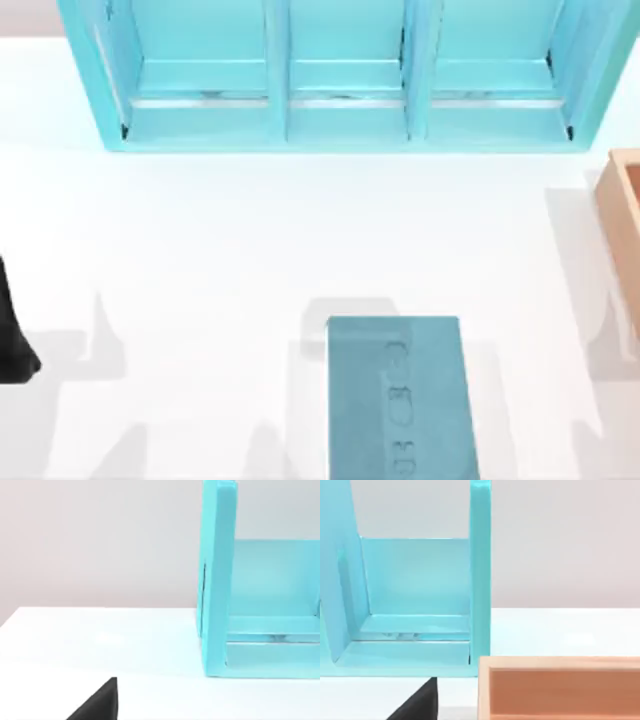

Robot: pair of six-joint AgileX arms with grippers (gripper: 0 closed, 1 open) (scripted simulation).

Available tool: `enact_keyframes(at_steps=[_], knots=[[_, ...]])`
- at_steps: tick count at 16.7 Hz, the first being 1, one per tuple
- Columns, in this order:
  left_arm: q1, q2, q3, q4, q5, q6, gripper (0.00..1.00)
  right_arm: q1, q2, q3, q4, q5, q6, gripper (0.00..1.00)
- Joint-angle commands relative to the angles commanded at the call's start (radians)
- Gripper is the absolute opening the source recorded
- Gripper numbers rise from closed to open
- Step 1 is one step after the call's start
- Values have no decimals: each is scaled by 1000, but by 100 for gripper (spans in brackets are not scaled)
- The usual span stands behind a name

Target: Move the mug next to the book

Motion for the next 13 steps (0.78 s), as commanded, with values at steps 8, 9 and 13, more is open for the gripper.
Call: enact_keyframes(at_steps=[8, 9, 13], knots=[[86, 132, 111, -133, 0, 211, 100, 0, 0, 0, 0, 0, 0, 100], [112, 172, 144, -174, 1, 282, 100, 0, 0, 0, 0, 0, 0, 100], [235, 375, 297, -378, 5, 666, 100, 0, 0, 0, 0, 0, 0, 100]])
